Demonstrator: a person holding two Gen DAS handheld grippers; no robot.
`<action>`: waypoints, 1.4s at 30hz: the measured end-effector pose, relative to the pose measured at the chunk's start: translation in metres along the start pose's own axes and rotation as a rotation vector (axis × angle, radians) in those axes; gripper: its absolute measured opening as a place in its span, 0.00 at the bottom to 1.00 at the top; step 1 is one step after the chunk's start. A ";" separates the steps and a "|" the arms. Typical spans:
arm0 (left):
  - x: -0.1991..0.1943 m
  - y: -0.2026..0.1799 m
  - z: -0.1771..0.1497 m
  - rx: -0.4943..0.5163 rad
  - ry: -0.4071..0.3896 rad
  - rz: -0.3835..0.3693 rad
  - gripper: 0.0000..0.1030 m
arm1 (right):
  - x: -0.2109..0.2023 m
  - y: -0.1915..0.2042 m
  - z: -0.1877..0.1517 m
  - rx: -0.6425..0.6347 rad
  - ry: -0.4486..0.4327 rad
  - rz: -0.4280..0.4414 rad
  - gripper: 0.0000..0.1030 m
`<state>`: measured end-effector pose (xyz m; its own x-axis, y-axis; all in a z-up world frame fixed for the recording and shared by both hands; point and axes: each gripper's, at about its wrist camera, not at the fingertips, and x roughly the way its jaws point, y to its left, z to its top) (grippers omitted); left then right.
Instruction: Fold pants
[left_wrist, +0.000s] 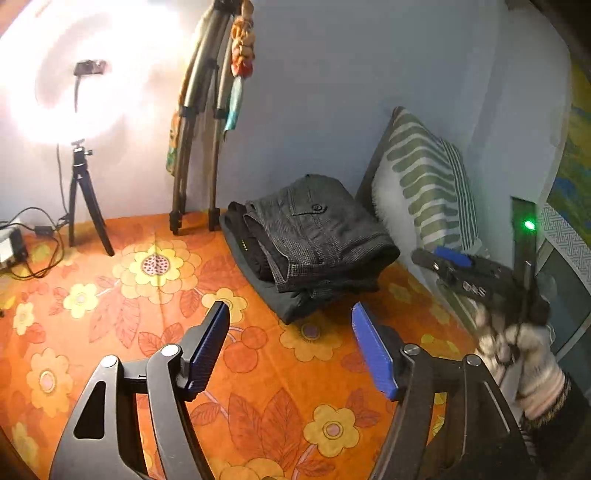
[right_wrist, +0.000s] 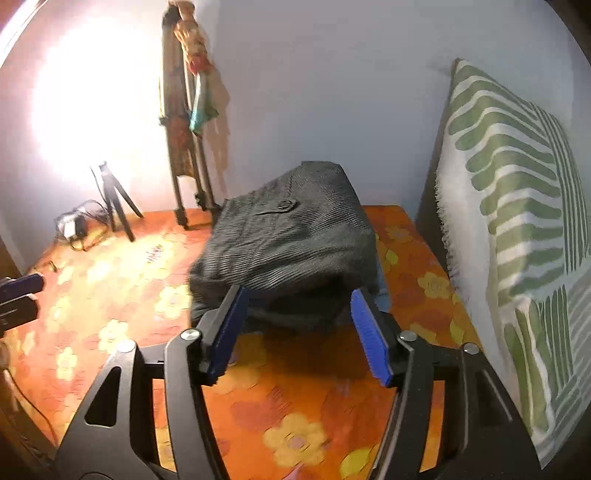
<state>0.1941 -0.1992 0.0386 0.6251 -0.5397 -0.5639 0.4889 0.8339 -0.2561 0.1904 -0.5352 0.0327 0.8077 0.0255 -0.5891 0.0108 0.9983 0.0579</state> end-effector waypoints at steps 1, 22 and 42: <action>-0.001 -0.001 0.000 0.001 0.001 0.001 0.69 | -0.006 0.002 -0.002 0.010 -0.006 0.000 0.69; -0.002 -0.003 -0.038 0.116 0.025 0.137 0.76 | -0.034 0.049 -0.059 0.118 -0.017 -0.080 0.95; 0.006 -0.002 -0.041 0.104 0.059 0.170 0.76 | -0.026 0.039 -0.056 0.147 -0.028 -0.133 0.95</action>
<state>0.1727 -0.1992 0.0036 0.6693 -0.3816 -0.6375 0.4409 0.8946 -0.0726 0.1365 -0.4937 0.0051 0.8093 -0.1101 -0.5769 0.2029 0.9742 0.0987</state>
